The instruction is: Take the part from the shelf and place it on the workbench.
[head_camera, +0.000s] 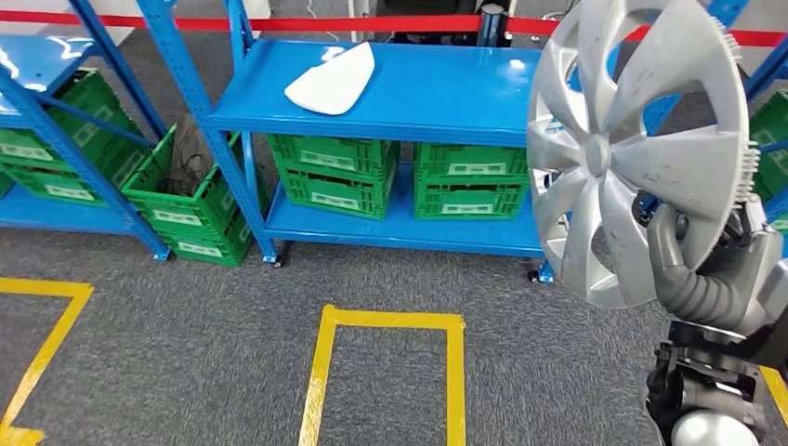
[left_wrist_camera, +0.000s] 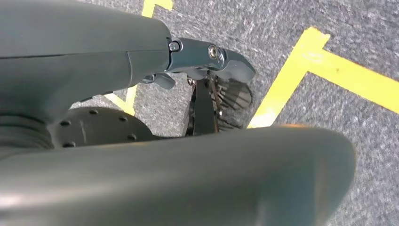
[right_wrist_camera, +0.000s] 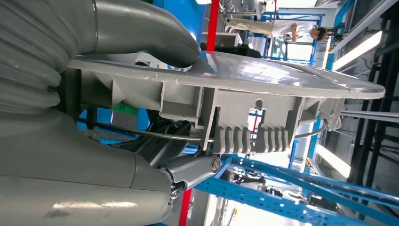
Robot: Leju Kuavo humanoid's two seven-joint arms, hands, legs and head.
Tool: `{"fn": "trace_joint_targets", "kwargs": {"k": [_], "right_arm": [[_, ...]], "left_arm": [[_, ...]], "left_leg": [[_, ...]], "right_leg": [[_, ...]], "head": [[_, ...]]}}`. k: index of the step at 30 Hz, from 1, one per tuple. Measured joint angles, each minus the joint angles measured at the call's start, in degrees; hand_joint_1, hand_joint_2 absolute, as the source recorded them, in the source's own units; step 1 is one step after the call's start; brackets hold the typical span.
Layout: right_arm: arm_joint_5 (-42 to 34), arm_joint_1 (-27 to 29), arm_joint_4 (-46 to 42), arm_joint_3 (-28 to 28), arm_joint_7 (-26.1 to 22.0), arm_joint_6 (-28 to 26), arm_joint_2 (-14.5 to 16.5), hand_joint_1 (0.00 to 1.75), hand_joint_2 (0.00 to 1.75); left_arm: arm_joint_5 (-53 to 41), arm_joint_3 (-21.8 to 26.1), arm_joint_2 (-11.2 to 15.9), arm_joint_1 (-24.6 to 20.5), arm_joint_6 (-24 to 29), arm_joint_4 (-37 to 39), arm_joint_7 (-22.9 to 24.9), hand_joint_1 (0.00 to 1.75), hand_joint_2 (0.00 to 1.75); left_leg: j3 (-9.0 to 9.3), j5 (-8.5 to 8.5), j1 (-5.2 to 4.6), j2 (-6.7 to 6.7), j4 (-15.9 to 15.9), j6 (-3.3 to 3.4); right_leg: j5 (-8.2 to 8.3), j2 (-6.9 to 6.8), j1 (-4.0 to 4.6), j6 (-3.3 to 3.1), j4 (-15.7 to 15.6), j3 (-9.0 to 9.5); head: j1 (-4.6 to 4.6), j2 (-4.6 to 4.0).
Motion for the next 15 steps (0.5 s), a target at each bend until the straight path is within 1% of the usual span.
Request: {"fn": "trace_joint_targets", "kwargs": {"k": [1, 2, 3, 4, 5, 6, 7, 8, 9, 10, 11, 12, 13, 14, 15], "right_arm": [[0.03, -0.01, 0.0, 0.02, 0.01, -0.02, 0.03, 1.75, 1.75], [0.05, 0.03, 0.0, 0.02, 0.03, -0.02, 0.04, 1.75, 1.75], [0.09, 0.05, 0.0, 0.03, 0.05, -0.02, 0.05, 1.75, 1.75], [0.14, 0.02, 0.0, 0.02, 0.08, -0.02, 0.05, 1.75, 1.75], [0.18, 0.0, 0.0, 0.02, 0.09, -0.01, 0.05, 1.75, 1.75], [0.21, -0.05, 0.0, 0.02, 0.11, 0.02, 0.05, 1.75, 1.75], [0.21, -0.07, 0.0, 0.03, 0.16, 0.05, 0.05, 1.75, 1.75], [0.19, -0.05, 0.01, 0.05, 0.2, 0.08, 0.05, 1.75, 1.75], [0.17, -0.04, 0.01, 0.07, 0.25, 0.1, 0.05, 1.75, 1.75], [0.16, -0.07, 0.01, 0.07, 0.27, 0.11, 0.05, 1.75, 1.75], [0.16, -0.15, 0.01, 0.07, 0.28, 0.12, 0.05, 1.75, 1.75], [0.16, -0.27, 0.01, 0.07, 0.28, 0.14, 0.05, 1.75, 1.75], [0.16, -0.36, 0.0, 0.07, 0.29, 0.16, 0.05, 1.75, 1.75], [0.16, -0.45, 0.0, 0.07, 0.31, 0.18, 0.05, 1.75, 1.75], [0.15, -0.51, 0.0, 0.07, 0.32, 0.2, 0.05, 1.75, 1.75]], "left_arm": [[0.02, -0.02, -0.03, 0.03, -0.01, 0.0, 0.0, 0.0, 0.0], [0.06, -0.03, -0.14, 0.06, -0.03, 0.0, 0.03, 0.0, 0.0], [0.13, -0.03, -0.22, 0.08, -0.07, 0.0, 0.1, 0.0, 0.0], [0.23, -0.03, -0.31, 0.09, -0.1, 0.0, 0.22, 0.0, 0.0], [0.32, -0.03, -0.42, 0.08, -0.13, 0.0, 0.4, 0.0, 0.0], [0.39, -0.03, -0.48, 0.07, -0.14, 0.0, 0.58, 0.0, 0.0], [0.43, -0.03, -0.58, 0.07, -0.15, 0.0, 0.77, 0.0, 0.0], [0.43, -0.03, -0.71, 0.1, -0.15, 0.0, 0.92, 0.0, 0.0], [0.43, -0.04, -0.85, 0.14, -0.15, 0.0, 0.98, 0.0, 0.0], [0.43, -0.04, -0.98, 0.17, -0.15, 0.0, 1.03, 0.0, 0.0], [0.43, -0.04, -1.08, 0.19, -0.15, 0.0, 1.02, 0.0, 0.0], [0.43, -0.04, -1.14, 0.18, -0.15, 0.0, 1.0, 0.0, 0.0], [0.43, -0.04, -1.17, 0.14, -0.15, 0.0, 0.99, 0.0, 0.0], [0.43, -0.03, -1.18, 0.13, -0.16, 0.0, 0.98, 0.0, 0.0], [0.43, -0.04, -1.19, 0.11, -0.16, 0.0, 0.98, 0.0, 0.0]], "left_leg": [[-0.1, 0.38, -0.03, 0.02, -0.3, 0.07], [-0.2, 0.85, 0.07, 0.03, -0.7, 0.23], [-0.35, 1.39, 0.22, 0.06, -1.07, 0.43], [-0.56, 1.95, 0.42, 0.09, -1.45, 0.65], [-0.9, 2.45, 0.57, 0.11, -1.66, 0.82], [-1.42, 2.84, 0.59, 0.1, -1.68, 0.95], [-2.01, 3.22, 0.62, 0.09, -1.6, 0.99], [-2.67, 3.59, 0.67, 0.09, -1.47, 0.93], [-3.37, 3.94, 0.76, 0.09, -1.27, 0.82], [-4.09, 4.27, 0.9, 0.08, -0.99, 0.64], [-4.76, 4.54, 1.06, 0.06, -0.62, 0.4], [-5.41, 4.77, 1.16, 0.04, -0.24, 0.1], [-5.95, 4.99, 1.21, 0.02, 0.08, -0.27], [-6.33, 5.25, 1.18, -0.02, 0.34, -0.67], [-6.63, 5.57, 1.15, -0.04, 0.45, -1.1]], "right_leg": [[0.37, -0.05, -0.1, 0.31, -0.04, -0.1], [0.39, 0.01, -0.19, 0.63, 0.11, -0.34], [-0.22, 0.09, -0.26, 0.99, 0.71, -0.8], [-1.62, 0.19, -0.36, 1.36, 2.24, -1.54], [-3.74, 0.29, -0.58, 1.75, 4.93, -2.62], [-6.05, 0.31, -0.83, 2.14, 8.37, -3.79], [-7.94, 0.31, -1.13, 2.49, 11.89, -4.78], [-8.91, 0.3, -1.43, 2.82, 14.31, -5.23], [-8.82, 0.29, -1.71, 3.13, 14.81, -4.78], [-7.82, 0.28, -1.99, 3.43, 13.12, -3.27], [-6.39, 0.26, -2.26, 3.69, 9.66, -0.88], [-5.59, 0.26, -2.42, 3.89, 5.62, 1.65], [-4.96, 0.38, -2.41, 3.81, 2.54, 3.69], [-4.83, 0.51, -2.33, 3.54, 0.65, 4.74], [-4.98, 0.64, -2.15, 3.1, 0.06, 5.0]], "head": [[-0.02, 0.0], [-0.16, 0.0], [-0.25, 0.0], [-0.15, 0.0], [0.07, 0.0], [0.35, 0.0], [0.62, 0.0], [0.79, 0.0], [0.89, 0.0], [0.99, 0.0], [1.11, 0.0], [1.28, 0.0], [1.51, 0.0], [1.69, 0.0], [1.82, 0.0]]}}
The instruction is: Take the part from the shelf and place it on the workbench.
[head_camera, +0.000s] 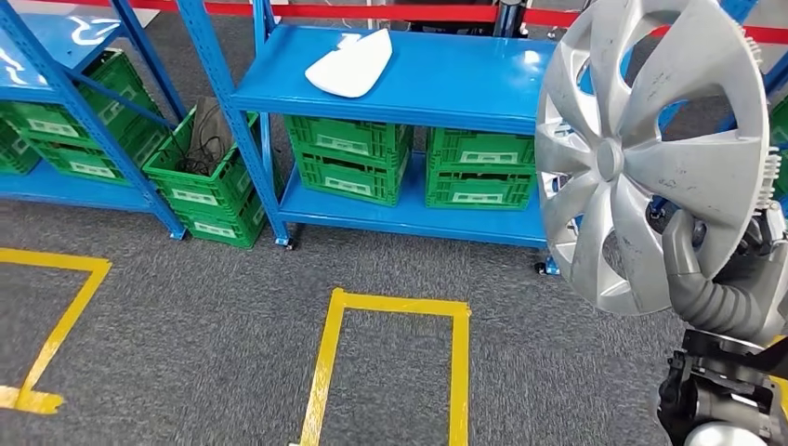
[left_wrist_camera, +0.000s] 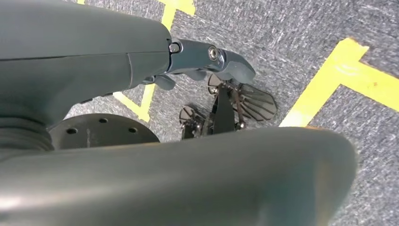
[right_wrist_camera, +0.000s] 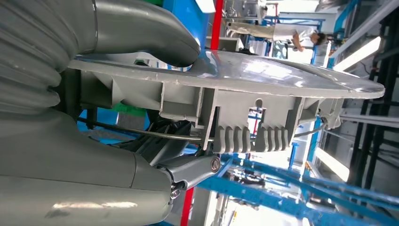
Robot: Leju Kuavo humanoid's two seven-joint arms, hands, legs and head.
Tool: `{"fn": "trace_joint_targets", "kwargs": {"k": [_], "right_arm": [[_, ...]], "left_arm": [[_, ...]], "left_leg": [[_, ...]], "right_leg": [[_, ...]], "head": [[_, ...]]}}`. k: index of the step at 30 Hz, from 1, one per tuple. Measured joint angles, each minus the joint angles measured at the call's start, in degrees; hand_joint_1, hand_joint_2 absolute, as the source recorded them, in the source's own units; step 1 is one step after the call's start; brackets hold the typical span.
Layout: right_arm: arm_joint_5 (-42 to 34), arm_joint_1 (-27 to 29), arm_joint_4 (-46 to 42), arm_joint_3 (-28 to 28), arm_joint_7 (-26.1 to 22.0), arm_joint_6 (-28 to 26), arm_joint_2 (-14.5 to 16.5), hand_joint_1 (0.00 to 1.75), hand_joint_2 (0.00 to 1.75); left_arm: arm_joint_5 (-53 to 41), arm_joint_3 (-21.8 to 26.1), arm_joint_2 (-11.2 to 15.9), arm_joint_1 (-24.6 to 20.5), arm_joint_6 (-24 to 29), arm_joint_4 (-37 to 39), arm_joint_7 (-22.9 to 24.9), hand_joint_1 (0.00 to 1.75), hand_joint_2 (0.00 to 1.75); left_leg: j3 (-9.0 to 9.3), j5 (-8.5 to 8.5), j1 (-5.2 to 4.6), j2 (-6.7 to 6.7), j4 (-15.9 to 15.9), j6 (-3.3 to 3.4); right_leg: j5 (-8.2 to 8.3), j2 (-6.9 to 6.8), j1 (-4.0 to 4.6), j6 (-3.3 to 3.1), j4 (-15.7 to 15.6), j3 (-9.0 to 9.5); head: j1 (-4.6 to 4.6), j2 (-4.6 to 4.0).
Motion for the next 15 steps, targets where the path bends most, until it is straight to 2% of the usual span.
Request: {"fn": "trace_joint_targets", "kwargs": {"k": [2, 3, 4, 5, 7, 8, 9, 10, 11, 13, 14, 15], "right_arm": [[0.0, -0.05, 0.01, -0.01, 0.03, 0.03, 0.01, 1.75, 1.75], [0.0, -0.07, 0.02, 0.01, 0.04, 0.04, 0.02, 1.75, 1.75], [0.0, -0.09, 0.02, 0.01, 0.04, 0.05, 0.03, 1.75, 1.75], [0.01, -0.11, 0.01, 0.02, 0.04, 0.07, 0.05, 1.75, 1.75], [0.01, -0.13, 0.01, 0.02, 0.04, 0.07, 0.1, 1.75, 1.75], [0.01, -0.12, 0.01, 0.03, 0.04, 0.07, 0.11, 1.75, 1.75], [0.0, -0.11, 0.02, 0.04, 0.04, 0.07, 0.13, 1.75, 1.75], [0.0, -0.09, 0.02, 0.05, 0.04, 0.07, 0.14, 1.75, 1.75], [0.0, -0.09, 0.02, 0.06, 0.04, 0.07, 0.15, 1.75, 1.75], [0.0, -0.12, 0.02, 0.07, 0.04, 0.07, 0.16, 1.75, 1.75], [0.01, -0.15, 0.02, 0.07, 0.04, 0.07, 0.17, 1.75, 1.75], [0.01, -0.17, 0.02, 0.07, 0.04, 0.07, 0.19, 1.75, 1.75]], "left_arm": [[0.0, -0.01, -0.01, 0.08, 0.0, 0.01, 0.01, 0.0, 0.0], [0.0, -0.01, -0.01, 0.14, 0.01, 0.01, 0.01, 0.0, 0.0], [0.01, -0.01, 0.0, 0.19, 0.01, 0.02, 0.01, 0.0, 0.0], [0.01, -0.01, -0.02, 0.22, 0.01, 0.02, 0.01, 0.0, 0.0], [0.01, -0.01, -0.11, 0.24, 0.01, 0.02, 0.02, 0.0, 0.0], [0.0, -0.02, -0.15, 0.23, 0.01, 0.02, 0.02, 0.0, 0.0], [0.01, -0.01, -0.17, 0.24, 0.01, 0.02, 0.01, 0.0, 0.0], [0.01, -0.01, -0.18, 0.24, 0.01, 0.02, 0.01, 0.0, 0.0], [0.02, 0.0, -0.17, 0.22, 0.01, 0.02, 0.0, 0.0, 0.0], [0.02, 0.0, -0.11, 0.11, 0.01, 0.03, -0.01, 0.0, 0.0], [0.02, 0.0, -0.08, 0.05, 0.01, 0.03, -0.01, 0.0, 0.0], [0.02, 0.0, -0.05, -0.01, 0.01, 0.04, -0.01, 0.0, 0.0]], "left_leg": [[-0.36, 0.56, 0.06, -0.06, 0.05, -0.84], [-0.8, 0.21, 0.13, -0.09, 0.43, -1.16], [-1.5, -0.98, 0.18, -0.11, 1.73, -1.39], [-2.63, -2.99, 0.24, -0.13, 4.35, -1.54], [-5.28, -7.52, 0.26, -0.13, 11.93, -1.73], [-6.11, -8.83, 0.26, -0.14, 15.02, -1.75], [-6.02, -9.13, 0.24, -0.14, 16.26, -1.68], [-4.79, -8.52, 0.18, -0.14, 15.33, -1.48], [-2.37, -7.31, 0.07, -0.16, 12.19, -1.14], [3.5, -5.69, -0.3, -0.19, 3.86, -0.3], [5.49, -5.33, -0.52, -0.21, 0.95, -0.02], [6.45, -5.34, -0.74, -0.21, -0.57, 0.17]], "right_leg": [[0.59, 0.04, 0.1, -1.16, -0.04, -0.48], [0.95, -0.04, 0.06, -1.68, -0.18, -0.64], [1.39, -0.13, 0.01, -2.2, -0.35, -0.91], [1.83, -0.22, 0.0, -2.63, -0.46, -1.25], [2.55, -0.24, 0.31, -3.13, -0.38, -2.2], [2.9, -0.24, 0.49, -3.24, -0.31, -2.74], [3.24, -0.22, 0.67, -3.29, -0.25, -3.27], [3.57, -0.18, 0.84, -3.3, -0.19, -3.74], [3.88, -0.15, 0.99, -3.27, -0.16, -4.14], [4.46, -0.12, 1.18, -3.04, -0.1, -4.69], [4.75, -0.15, 1.19, -2.8, -0.09, -4.88], [5.04, -0.2, 1.13, -2.51, -0.09, -5.04]], "head": [[-0.01, 0.0], [-0.09, 0.0], [-0.28, 0.0], [-0.6, 0.0], [-1.34, 0.0], [-1.64, 0.0], [-1.87, 0.0], [-2.08, 0.0], [-2.3, 0.0], [-2.62, 0.0], [-2.65, 0.0], [-2.7, 0.0]]}}
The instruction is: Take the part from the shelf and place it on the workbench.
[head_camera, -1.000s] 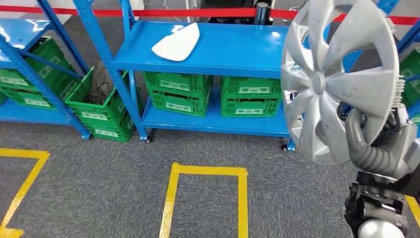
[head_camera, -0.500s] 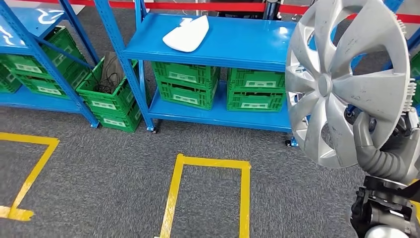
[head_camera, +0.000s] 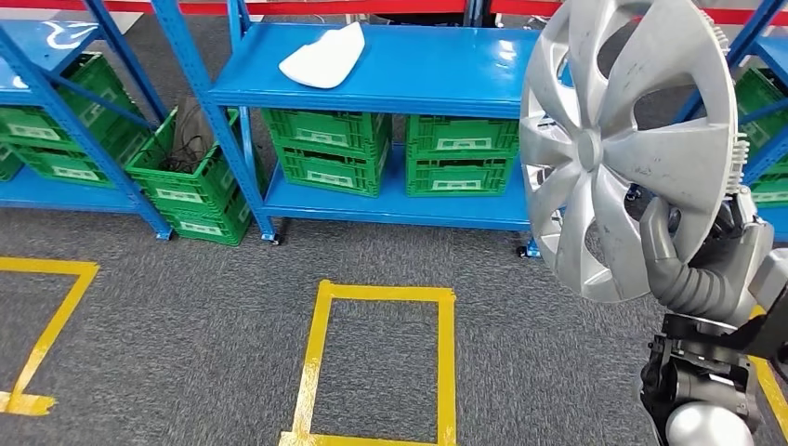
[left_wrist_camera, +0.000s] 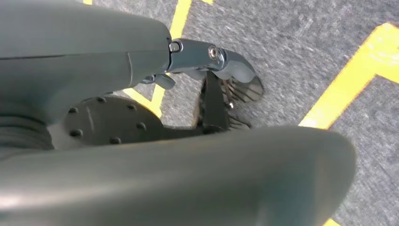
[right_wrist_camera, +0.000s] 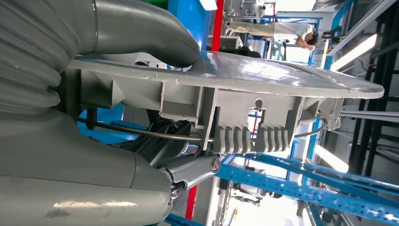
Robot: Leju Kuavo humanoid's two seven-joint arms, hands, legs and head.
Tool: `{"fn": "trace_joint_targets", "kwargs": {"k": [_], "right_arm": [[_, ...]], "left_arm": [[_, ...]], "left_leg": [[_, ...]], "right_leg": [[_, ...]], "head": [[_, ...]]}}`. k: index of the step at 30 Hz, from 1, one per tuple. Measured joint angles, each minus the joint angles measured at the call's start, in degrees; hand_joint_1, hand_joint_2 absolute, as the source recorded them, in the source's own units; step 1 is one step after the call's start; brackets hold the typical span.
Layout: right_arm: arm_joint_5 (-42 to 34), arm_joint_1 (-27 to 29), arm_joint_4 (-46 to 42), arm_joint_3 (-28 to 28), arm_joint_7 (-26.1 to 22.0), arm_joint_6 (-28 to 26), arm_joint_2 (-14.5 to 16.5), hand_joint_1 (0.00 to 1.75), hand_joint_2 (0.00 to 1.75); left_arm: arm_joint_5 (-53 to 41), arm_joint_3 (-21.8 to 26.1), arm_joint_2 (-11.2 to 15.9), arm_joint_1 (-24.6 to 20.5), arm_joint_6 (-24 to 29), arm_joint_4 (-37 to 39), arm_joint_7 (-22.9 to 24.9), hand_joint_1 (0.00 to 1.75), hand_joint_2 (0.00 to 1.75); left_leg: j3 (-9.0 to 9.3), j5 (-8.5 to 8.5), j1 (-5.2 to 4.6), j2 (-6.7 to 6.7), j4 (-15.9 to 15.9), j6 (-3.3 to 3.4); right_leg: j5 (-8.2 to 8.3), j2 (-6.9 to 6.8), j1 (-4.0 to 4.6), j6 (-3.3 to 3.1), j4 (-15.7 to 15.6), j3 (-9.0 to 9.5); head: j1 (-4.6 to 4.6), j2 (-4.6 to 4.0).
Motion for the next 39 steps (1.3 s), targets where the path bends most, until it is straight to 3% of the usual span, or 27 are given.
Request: {"fn": "trace_joint_targets", "kwargs": {"k": [2, 4, 7, 8, 9, 10, 12, 14, 15, 18, 20, 22, 24, 25, 26, 28, 30, 33, 34, 36, 38, 39], "right_arm": [[0.0, -0.02, 0.0, 0.01, 0.01, 0.0, 0.04, 1.75, 1.75], [0.0, -0.02, 0.0, 0.01, 0.02, 0.0, 0.07, 1.75, 1.75], [-0.01, -0.12, 0.0, 0.01, 0.03, 0.0, 0.05, 1.75, 1.75], [-0.02, -0.07, 0.0, 0.01, 0.04, 0.01, 0.06, 1.75, 1.75], [-0.02, -0.01, 0.0, 0.02, 0.07, 0.01, 0.07, 1.75, 1.75], [-0.03, 0.03, 0.0, 0.02, 0.1, 0.02, 0.06, 1.75, 1.75], [-0.03, -0.03, 0.0, 0.02, 0.14, 0.05, 0.07, 1.75, 1.75], [-0.07, -0.14, 0.0, 0.07, 0.13, 0.05, 0.08, 1.75, 1.75], [-0.09, -0.18, 0.01, 0.12, 0.1, 0.04, 0.09, 1.75, 1.75], [-0.26, -0.2, 0.02, 0.33, -0.24, 0.01, 0.17, 1.75, 1.75], [-0.36, -0.29, 0.07, 0.53, -0.58, -0.02, 0.37, 1.75, 1.75], [-0.32, -0.34, 0.25, 0.74, -0.77, -0.13, 0.63, 1.75, 1.75], [-0.29, -0.26, 0.56, 0.91, -0.78, -0.26, 0.79, 1.75, 1.75], [-0.27, -0.16, 0.69, 0.99, -0.75, -0.32, 0.82, 1.75, 1.75], [-0.24, -0.05, 0.78, 1.07, -0.7, -0.4, 0.83, 1.75, 1.75], [-0.14, 0.18, 0.84, 1.18, -0.55, -0.58, 0.84, 1.75, 1.75], [0.05, 0.34, 0.88, 1.22, -0.41, -0.8, 0.84, 1.75, 1.75], [0.47, 0.98, 0.97, 1.23, -0.17, -1.15, 0.86, 1.75, 1.75], [0.61, 1.26, 1.01, 1.23, -0.09, -1.22, 0.86, 1.75, 1.75], [0.83, 1.63, 1.08, 1.22, 0.07, -1.28, 0.87, 1.75, 1.75], [0.9, 1.88, 1.13, 1.22, 0.16, -1.29, 0.89, 1.75, 1.75], [0.91, 2.06, 1.18, 1.22, 0.2, -1.29, 0.9, 1.75, 1.75]], "left_arm": [[0.01, 0.0, -0.02, -0.01, 0.0, 0.01, 0.01, 0.0, 0.0], [0.02, -0.01, -0.07, 0.0, 0.0, 0.02, 0.01, 0.0, 0.0], [0.01, -0.01, -0.12, 0.0, -0.01, 0.05, -0.01, 0.0, 0.0], [-0.01, -0.01, -0.14, 0.01, -0.02, 0.05, -0.01, 0.0, 0.0], [-0.02, -0.02, -0.16, 0.04, -0.02, 0.05, -0.01, 0.0, 0.0], [-0.02, -0.02, -0.19, 0.08, -0.02, 0.05, -0.01, 0.0, 0.0], [-0.02, -0.03, -0.23, 0.12, -0.04, 0.05, -0.02, 0.0, 0.0], [-0.03, -0.04, -0.24, 0.1, -0.09, 0.05, -0.04, 0.0, 0.0], [-0.05, -0.05, -0.25, 0.08, -0.14, 0.05, -0.07, 0.0, 0.0], [-0.37, -0.16, -0.21, 0.15, -0.22, 0.05, -0.04, 0.0, 0.0], [-0.63, -0.3, -0.13, 0.19, -0.21, 0.07, 0.05, 0.0, 0.0], [-0.72, -0.5, -0.11, 0.19, -0.21, 0.07, 0.12, 0.0, 0.0], [-0.72, -0.69, -0.11, 0.2, -0.21, 0.08, 0.16, 0.0, 0.0], [-0.72, -0.74, -0.1, 0.21, -0.2, 0.09, 0.19, 0.0, 0.0], [-0.72, -0.77, -0.07, 0.21, -0.19, 0.1, 0.21, 0.0, 0.0], [-0.76, -0.81, 0.01, 0.13, -0.22, 0.11, 0.32, 0.0, 0.0], [-0.87, -0.88, 0.05, 0.0, -0.29, 0.11, 0.51, 0.0, 0.0], [-1.04, -1.09, 0.04, -0.04, -0.34, 0.11, 1.03, 0.0, 0.0], [-1.07, -1.14, 0.01, -0.03, -0.33, 0.11, 1.15, 0.0, 0.0], [-1.09, -1.17, -0.04, -0.03, -0.29, 0.11, 1.25, 0.0, 0.0], [-1.09, -1.18, -0.04, -0.06, -0.26, 0.11, 1.31, 0.0, 0.0], [-1.09, -1.19, -0.06, -0.05, -0.26, 0.11, 1.34, 0.0, 0.0]], "left_leg": [[0.06, 0.64, -0.13, 0.04, -0.76, 0.34], [-0.19, 1.61, 0.11, 0.16, -1.55, 0.91], [-1.37, 2.8, 0.27, 0.26, -1.73, 1.55], [-1.97, 3.07, 0.28, 0.27, -1.53, 1.59], [-2.63, 3.33, 0.29, 0.27, -1.26, 1.54], [-3.3, 3.57, 0.34, 0.26, -0.93, 1.46], [-4.52, 3.92, 0.46, 0.24, -0.1, 1.19], [-5.51, 4.26, 0.39, 0.21, 0.62, 0.65], [-5.83, 4.51, 0.34, 0.2, 0.84, 0.29], [-6.45, 5.1, 0.4, 0.17, 1.01, -0.83], [-7.8, 2.73, 0.54, 0.12, 3.64, -1.36], [-10.25, -1.8, 0.74, 0.1, 10.35, -1.73], [-11.77, -4.29, 0.88, 0.11, 15.98, -1.92], [-11.21, -4.03, 0.9, 0.11, 16.12, -1.9], [-9.52, -2.97, 0.91, 0.11, 14.1, -1.79], [-4.05, -0.73, 0.88, 0.04, 6.16, -1.4], [-0.44, 0.02, 0.7, -0.09, 0.79, -1.02], [-0.35, 0.68, 0.47, -0.1, -0.35, -0.12], [-0.49, 1.1, 0.54, -0.05, -0.57, 0.33], [-0.95, 1.94, 0.74, 0.05, -0.97, 1.07], [-1.89, 2.57, 0.61, 0.06, -0.86, 1.41], [-2.42, 2.85, 0.56, 0.06, -0.71, 1.46]], "right_leg": [[0.56, -0.07, -0.15, 0.75, -0.09, -0.26], [-0.55, 0.0, -0.25, 1.45, 1.04, -1.24], [-6.74, 0.08, -0.63, 2.41, 9.77, -4.28], [-8.25, 0.08, -0.76, 2.7, 12.95, -5.06], [-8.76, 0.07, -0.87, 2.94, 14.65, -5.14], [-8.26, 0.07, -0.98, 3.14, 14.28, -4.28], [-6.01, 0.0, -1.23, 3.35, 8.0, -0.02], [-4.96, 0.03, -1.07, 2.89, 2.0, 3.89], [-5.01, 0.07, -0.91, 2.43, 0.67, 4.63], [-4.33, 0.08, -0.73, 0.84, 0.21, 4.28], [-3.56, -0.07, -0.88, -0.15, -0.16, 3.88], [-2.86, -0.15, -0.79, -0.74, -0.18, 3.13], [-2.21, -0.14, -0.61, -0.9, -0.07, 2.16], [-1.89, -0.11, -0.56, -0.86, -0.03, 1.68], [-1.6, -0.05, -0.53, -0.74, 0.01, 1.27], [-1.06, 0.05, -0.48, -0.35, 0.06, 0.67], [-0.52, 0.02, -0.42, 0.24, 0.13, 0.27], [0.26, -0.03, -0.58, 1.32, 0.33, -0.34], [-0.17, -0.03, -0.62, 1.62, 1.01, -0.89], [-3.34, -0.02, -0.64, 2.02, 5.47, -2.93], [-7.4, -0.01, -0.6, 2.31, 12.67, -5.41], [-8.44, -0.01, -0.6, 2.41, 15.21, -6.05]], "head": [[-0.16, 0.0], [-0.17, 0.0], [0.74, 0.0], [0.98, 0.0], [1.15, 0.0], [1.33, 0.0], [1.67, 0.0], [2.0, 0.0], [2.13, 0.0], [2.14, 0.0], [1.76, 0.0], [1.08, 0.0], [0.58, 0.0], [0.38, 0.0], [0.15, 0.0], [-0.3, 0.0], [-0.42, 0.0], [-0.35, 0.0], [-0.28, 0.0], [0.31, 0.0], [1.03, 0.0], [1.25, 0.0]]}}
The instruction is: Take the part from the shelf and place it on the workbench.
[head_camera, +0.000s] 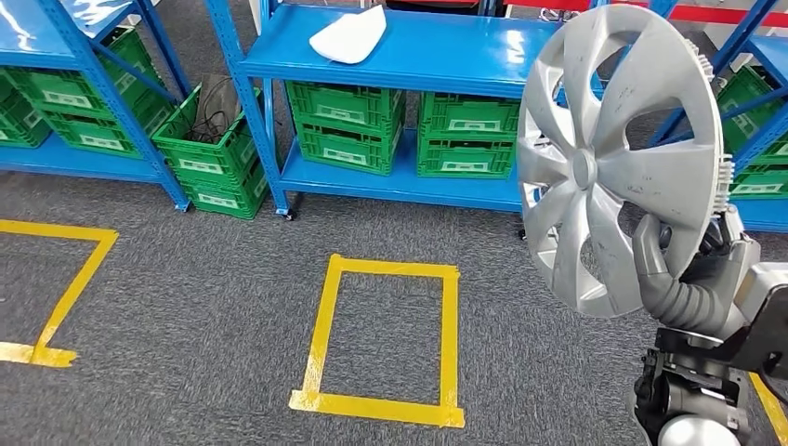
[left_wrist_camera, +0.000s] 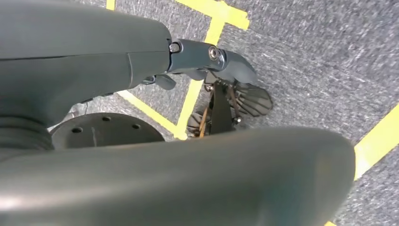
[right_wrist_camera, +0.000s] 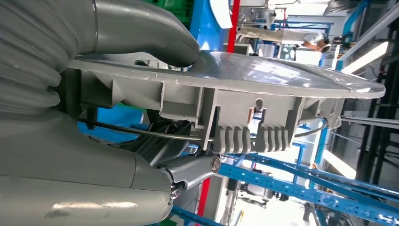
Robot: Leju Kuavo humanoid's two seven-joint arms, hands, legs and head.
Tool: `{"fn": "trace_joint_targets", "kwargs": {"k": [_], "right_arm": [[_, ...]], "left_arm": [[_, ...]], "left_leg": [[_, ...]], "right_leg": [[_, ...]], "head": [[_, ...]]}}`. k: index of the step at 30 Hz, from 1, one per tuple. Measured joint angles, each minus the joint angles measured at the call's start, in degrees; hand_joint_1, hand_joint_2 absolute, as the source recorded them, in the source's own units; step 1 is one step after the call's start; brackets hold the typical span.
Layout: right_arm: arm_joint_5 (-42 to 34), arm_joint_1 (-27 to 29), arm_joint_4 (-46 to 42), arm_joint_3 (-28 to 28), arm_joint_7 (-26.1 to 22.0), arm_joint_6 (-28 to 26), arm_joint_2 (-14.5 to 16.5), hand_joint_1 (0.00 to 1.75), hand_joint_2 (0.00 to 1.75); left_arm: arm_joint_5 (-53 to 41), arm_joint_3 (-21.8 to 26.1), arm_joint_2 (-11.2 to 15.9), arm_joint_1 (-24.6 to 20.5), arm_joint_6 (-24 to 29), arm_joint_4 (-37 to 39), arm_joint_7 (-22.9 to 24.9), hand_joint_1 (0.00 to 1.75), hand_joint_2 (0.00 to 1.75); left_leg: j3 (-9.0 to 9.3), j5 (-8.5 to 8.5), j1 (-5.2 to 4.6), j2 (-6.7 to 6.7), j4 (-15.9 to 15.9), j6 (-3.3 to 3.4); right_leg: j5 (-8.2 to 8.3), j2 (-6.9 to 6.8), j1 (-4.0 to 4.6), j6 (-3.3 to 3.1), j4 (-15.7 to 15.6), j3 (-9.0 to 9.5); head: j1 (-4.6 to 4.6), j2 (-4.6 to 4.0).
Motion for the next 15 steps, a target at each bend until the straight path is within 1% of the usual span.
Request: {"fn": "trace_joint_targets", "kwargs": {"k": [1, 2, 3, 4, 5, 6, 7, 9, 13, 14, 15], "right_arm": [[0.01, 0.17, 0.07, 0.0, 0.03, 0.0, 0.0, 1.75, 1.75], [0.01, 0.28, 0.14, 0.0, 0.07, 0.0, 0.0, 1.75, 1.75], [0.01, 0.33, 0.19, 0.0, 0.09, 0.0, 0.0, 1.75, 1.75], [0.03, 0.3, 0.21, 0.0, 0.1, 0.0, 0.0, 1.75, 1.75], [0.05, 0.27, 0.21, 0.0, 0.11, 0.0, 0.01, 1.75, 1.75], [0.07, 0.24, 0.21, 0.0, 0.11, -0.01, 0.01, 1.75, 1.75], [0.1, 0.22, 0.21, 0.0, 0.11, -0.02, 0.02, 1.75, 1.75], [0.13, 0.24, 0.21, 0.0, 0.11, -0.04, 0.02, 1.75, 1.75], [0.14, 0.25, 0.22, 0.0, 0.11, -0.05, 0.03, 1.75, 1.75], [0.14, 0.26, 0.22, -0.01, 0.11, -0.07, 0.03, 1.75, 1.75], [0.14, 0.25, 0.22, -0.01, 0.11, -0.08, 0.04, 1.75, 1.75]], "left_arm": [[0.0, -0.01, -0.02, 0.02, 0.01, 0.0, 0.02, 0.0, 0.0], [0.0, -0.02, -0.04, 0.03, 0.03, 0.0, 0.03, 0.0, 0.0], [0.0, -0.03, -0.06, 0.03, 0.04, 0.0, 0.03, 0.0, 0.0], [0.0, -0.03, -0.07, 0.02, 0.05, -0.01, 0.03, 0.0, 0.0], [0.0, -0.03, -0.08, -0.01, 0.05, -0.01, 0.03, 0.0, 0.0], [-0.01, -0.03, -0.09, -0.03, 0.05, -0.02, 0.03, 0.0, 0.0], [-0.01, -0.03, -0.1, -0.03, 0.04, -0.02, 0.03, 0.0, 0.0], [-0.02, -0.03, -0.11, -0.01, 0.04, -0.02, 0.04, 0.0, 0.0], [-0.02, -0.03, -0.12, 0.0, 0.04, -0.02, 0.06, 0.0, 0.0], [-0.02, -0.03, -0.12, 0.01, 0.04, -0.02, 0.07, 0.0, 0.0], [-0.01, -0.03, -0.1, 0.01, 0.05, -0.02, 0.08, 0.0, 0.0]], "left_leg": [[-0.54, 0.25, -0.03, 0.0, 0.21, 0.0], [-1.07, 0.45, -0.04, 0.0, 0.48, -0.04], [-1.57, 0.61, -0.04, -0.01, 0.8, -0.12], [-2.0, 0.77, -0.08, -0.01, 1.1, -0.27], [-2.38, 0.91, -0.18, 0.0, 1.41, -0.45], [-2.7, 1.1, -0.25, 0.02, 1.62, -0.74], [-2.95, 1.33, -0.29, 0.06, 1.72, -1.04], [-3.21, 1.66, -0.21, 0.12, 1.73, -1.45], [-3.24, 1.85, -0.15, 0.15, 1.64, -1.62], [-3.25, 1.98, -0.15, 0.16, 1.58, -1.75], [-3.61, 1.75, -0.15, 0.13, 1.79, -1.97]], "right_leg": [[-0.02, 0.0, 0.0, 0.03, 0.58, 0.24], [0.87, -0.01, 0.0, -0.01, -0.98, 1.51], [2.32, -0.02, 0.0, -0.16, -4.46, 3.75], [3.29, -0.06, 0.07, -0.38, -8.51, 6.09], [4.02, -0.08, 0.17, -0.65, -11.9, 7.99], [4.32, -0.1, 0.32, -0.94, -14.09, 9.23], [4.24, -0.11, 0.48, -1.23, -14.84, 9.55], [4.58, -0.08, 0.66, -1.57, -14.77, 9.53], [4.73, -0.07, 0.73, -1.78, -14.75, 9.43], [4.9, -0.07, 0.71, -1.95, -14.83, 9.39], [5.31, -0.13, 0.56, -2.22, -15.11, 9.32]], "head": [[0.14, 0.0], [0.31, 0.0], [0.53, 0.0], [0.77, 0.0], [0.97, 0.0], [1.12, 0.0], [1.18, 0.0], [1.18, 0.0], [1.2, 0.0], [1.25, 0.0], [1.28, 0.0]]}}
